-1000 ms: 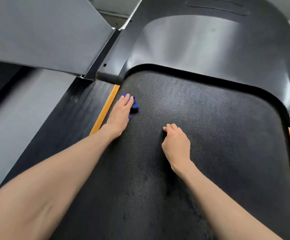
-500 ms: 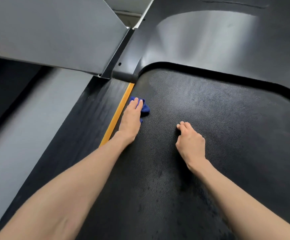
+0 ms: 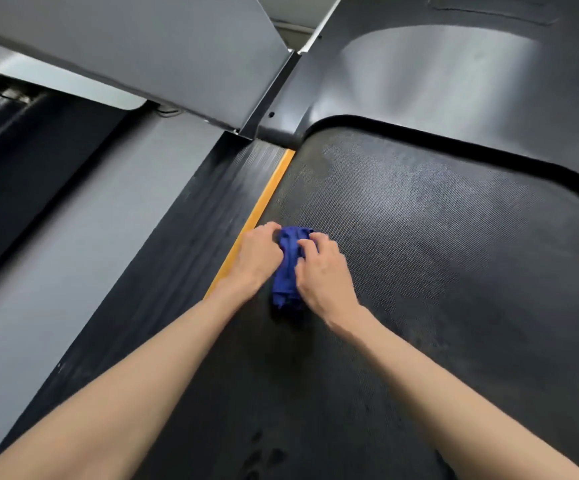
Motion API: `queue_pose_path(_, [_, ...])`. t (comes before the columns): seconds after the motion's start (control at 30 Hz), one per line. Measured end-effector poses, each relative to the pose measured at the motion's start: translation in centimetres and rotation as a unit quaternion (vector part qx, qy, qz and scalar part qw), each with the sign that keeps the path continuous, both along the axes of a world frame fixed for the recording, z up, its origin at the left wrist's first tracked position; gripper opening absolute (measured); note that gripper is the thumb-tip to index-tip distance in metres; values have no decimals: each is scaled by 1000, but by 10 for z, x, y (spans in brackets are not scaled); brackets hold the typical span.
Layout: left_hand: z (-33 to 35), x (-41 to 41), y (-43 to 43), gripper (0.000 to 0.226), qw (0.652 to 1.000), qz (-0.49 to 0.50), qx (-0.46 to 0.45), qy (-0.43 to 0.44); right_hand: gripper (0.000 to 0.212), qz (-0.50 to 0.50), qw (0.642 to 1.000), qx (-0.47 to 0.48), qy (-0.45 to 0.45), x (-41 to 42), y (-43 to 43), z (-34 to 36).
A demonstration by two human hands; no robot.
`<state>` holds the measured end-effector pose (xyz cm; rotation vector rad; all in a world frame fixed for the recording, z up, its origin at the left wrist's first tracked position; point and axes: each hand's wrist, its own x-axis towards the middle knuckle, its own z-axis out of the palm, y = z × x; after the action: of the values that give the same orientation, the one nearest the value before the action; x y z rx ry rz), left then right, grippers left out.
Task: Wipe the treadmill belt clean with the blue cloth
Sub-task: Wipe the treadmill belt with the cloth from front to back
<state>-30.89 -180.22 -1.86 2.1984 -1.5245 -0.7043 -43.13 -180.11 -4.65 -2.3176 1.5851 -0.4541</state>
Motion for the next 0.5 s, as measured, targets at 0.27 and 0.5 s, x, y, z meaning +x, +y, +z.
queue_pose_path(0.27, [13,26,44,41,994,5,68,-85,65,76,994,60,60,23,-26,-20])
queue_pose_path(0.5, [0,35,84,41,979,-57,187,-58,38,0,1000,12,-8,30,-49,-24])
